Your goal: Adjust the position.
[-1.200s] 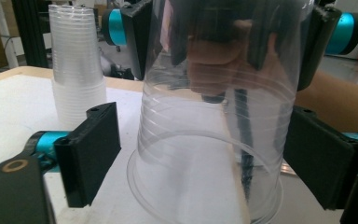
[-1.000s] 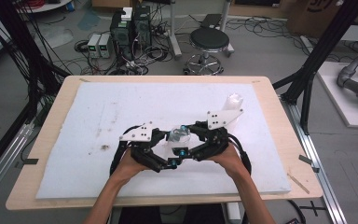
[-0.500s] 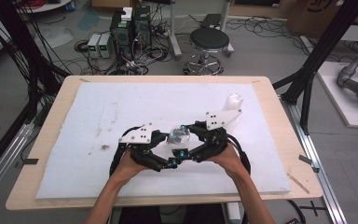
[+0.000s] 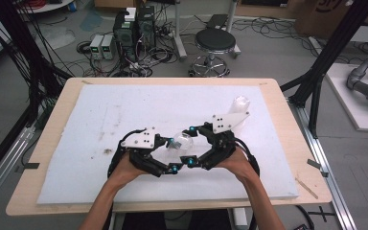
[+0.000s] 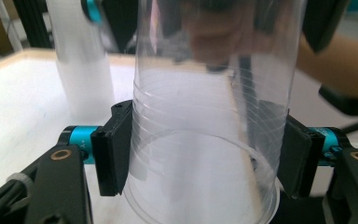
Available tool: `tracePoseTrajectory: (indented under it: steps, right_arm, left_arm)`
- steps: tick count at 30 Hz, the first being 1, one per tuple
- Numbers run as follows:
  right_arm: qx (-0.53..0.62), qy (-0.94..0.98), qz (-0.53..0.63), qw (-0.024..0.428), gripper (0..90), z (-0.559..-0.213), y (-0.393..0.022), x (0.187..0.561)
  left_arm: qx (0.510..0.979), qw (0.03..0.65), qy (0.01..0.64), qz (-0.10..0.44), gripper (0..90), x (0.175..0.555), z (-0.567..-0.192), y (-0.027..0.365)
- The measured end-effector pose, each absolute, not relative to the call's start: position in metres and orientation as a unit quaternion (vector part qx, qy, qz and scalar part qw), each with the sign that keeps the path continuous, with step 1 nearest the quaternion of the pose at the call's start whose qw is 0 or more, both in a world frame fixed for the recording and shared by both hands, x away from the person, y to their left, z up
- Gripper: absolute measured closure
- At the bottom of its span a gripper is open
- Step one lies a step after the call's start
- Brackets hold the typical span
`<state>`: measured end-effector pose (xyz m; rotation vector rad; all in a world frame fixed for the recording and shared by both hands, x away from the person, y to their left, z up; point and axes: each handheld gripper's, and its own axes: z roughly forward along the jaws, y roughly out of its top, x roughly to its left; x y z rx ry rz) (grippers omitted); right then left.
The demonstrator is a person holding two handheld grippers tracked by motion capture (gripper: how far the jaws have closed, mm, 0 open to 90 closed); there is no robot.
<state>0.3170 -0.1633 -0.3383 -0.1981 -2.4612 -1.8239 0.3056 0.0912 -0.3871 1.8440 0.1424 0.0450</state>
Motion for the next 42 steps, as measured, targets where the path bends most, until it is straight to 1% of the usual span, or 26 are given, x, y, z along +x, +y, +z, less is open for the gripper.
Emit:
tracePoseTrajectory:
  steps: [4, 7, 15, 19, 26, 36, 42]
  right_arm:
    - [-0.058, -0.821, -0.567, 0.027, 14.5, -0.335, -0.164, 0.315]
    - [-0.049, -0.840, -0.540, 0.018, 14.6, -0.334, -0.164, 0.313]
    - [-0.030, -0.880, -0.473, -0.001, 14.6, -0.333, -0.156, 0.307]
    - [-0.026, -0.901, -0.432, -0.018, 14.7, -0.334, -0.151, 0.304]
    - [-0.027, -0.919, -0.392, -0.032, 15.0, -0.335, -0.143, 0.302]
    - [-0.026, -0.932, -0.360, -0.040, 15.9, -0.337, -0.139, 0.302]
    - [-0.018, -0.946, -0.319, -0.048, 16.4, -0.339, -0.133, 0.301]
  left_arm:
    - [0.837, 0.545, 0.053, 0.013, 31.1, 0.307, -0.383, 0.095]
    - [0.873, 0.485, 0.045, 0.010, 31.1, 0.308, -0.381, 0.095]
    - [0.926, 0.375, 0.039, -0.003, 31.3, 0.312, -0.369, 0.091]
    - [0.946, 0.323, 0.038, -0.002, 31.3, 0.314, -0.364, 0.087]
    - [0.961, 0.274, 0.038, -0.002, 31.4, 0.317, -0.362, 0.078]
    - [0.971, 0.239, 0.031, -0.002, 31.5, 0.318, -0.362, 0.069]
    - [0.976, 0.217, 0.029, -0.002, 31.5, 0.318, -0.363, 0.065]
